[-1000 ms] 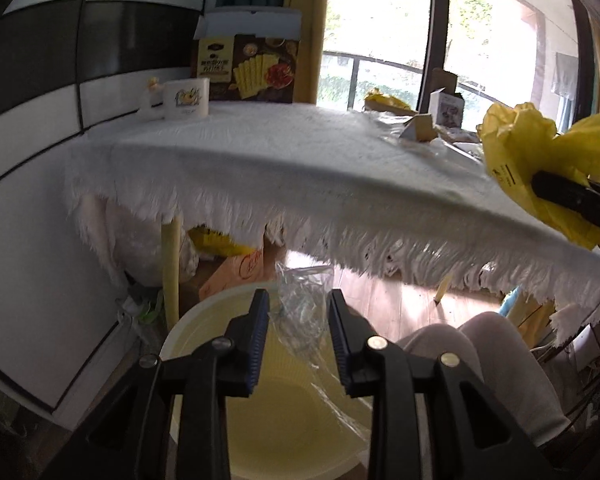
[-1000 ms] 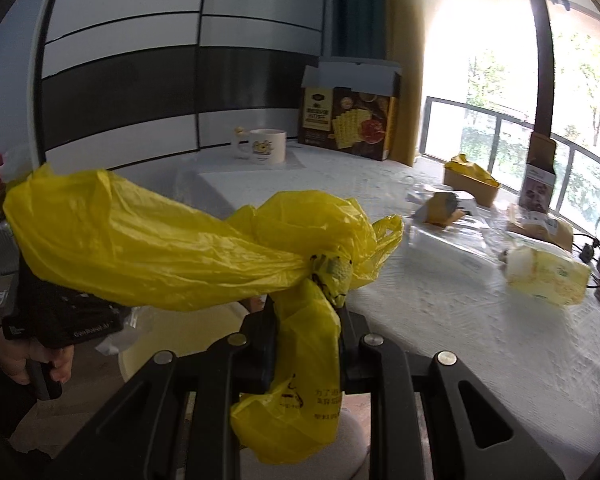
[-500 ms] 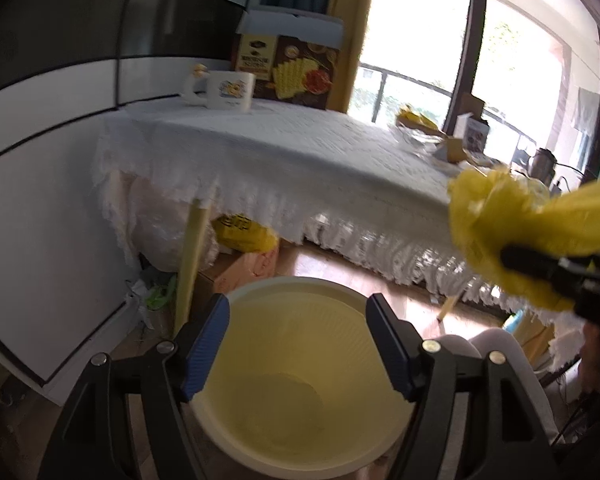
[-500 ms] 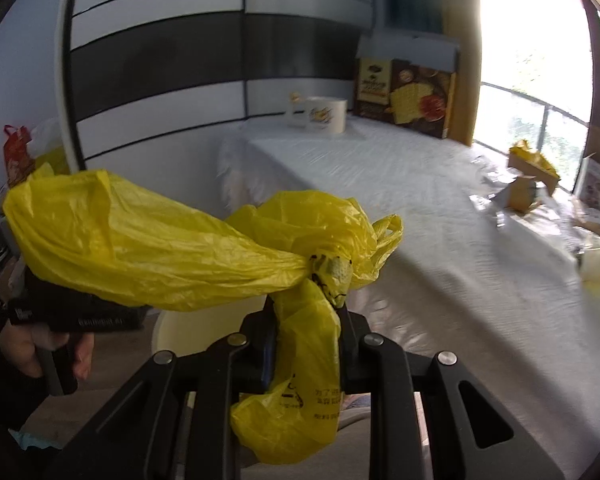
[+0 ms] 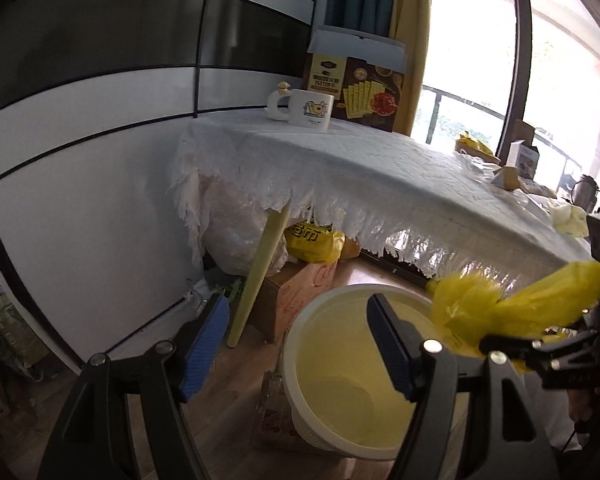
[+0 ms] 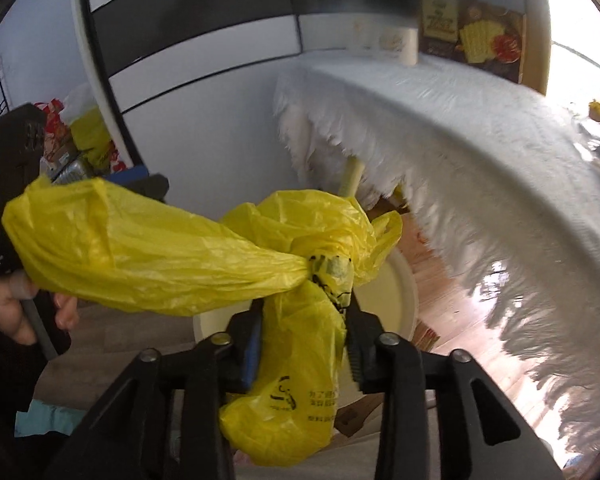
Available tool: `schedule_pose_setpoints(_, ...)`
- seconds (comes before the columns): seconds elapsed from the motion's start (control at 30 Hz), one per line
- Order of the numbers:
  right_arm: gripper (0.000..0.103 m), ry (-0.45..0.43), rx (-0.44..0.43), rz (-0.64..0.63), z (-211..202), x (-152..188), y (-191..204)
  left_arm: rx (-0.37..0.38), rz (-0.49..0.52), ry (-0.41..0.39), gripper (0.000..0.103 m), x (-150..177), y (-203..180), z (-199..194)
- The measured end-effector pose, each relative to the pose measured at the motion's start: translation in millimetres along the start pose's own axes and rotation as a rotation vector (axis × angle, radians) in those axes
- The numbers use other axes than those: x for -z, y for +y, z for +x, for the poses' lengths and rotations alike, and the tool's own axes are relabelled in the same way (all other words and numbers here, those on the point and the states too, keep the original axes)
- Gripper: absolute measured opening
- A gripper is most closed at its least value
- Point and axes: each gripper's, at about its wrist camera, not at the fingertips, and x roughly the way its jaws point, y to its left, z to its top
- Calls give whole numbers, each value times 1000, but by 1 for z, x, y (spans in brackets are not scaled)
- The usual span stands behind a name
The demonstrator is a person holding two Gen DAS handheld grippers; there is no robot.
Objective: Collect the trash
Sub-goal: 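Open the right tool to drop the yellow bag into the wastebasket, then move both tools back over the table toward the bubble wrap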
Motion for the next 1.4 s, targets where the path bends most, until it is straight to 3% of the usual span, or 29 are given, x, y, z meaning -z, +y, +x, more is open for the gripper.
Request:
schedule_pose_setpoints(0.03, 55, -1, -7, 2, 2, -1, 0, -1, -3, -2, 72, -1, 0, 0)
schedule_pose_setpoints(0.17, 65, 15, -13, 17, 4, 0, -6, 0, 5, -5, 72, -3, -4, -1)
schedule_pose_setpoints(0.67, 66, -79, 71, 79, -48, 11, -32, 71, 70, -20, 72, -16, -51, -2)
schedule_pose_setpoints(1.4, 66, -185, 209, 189, -138, 52, -94, 217, 187, -19, 72, -31, -167, 7)
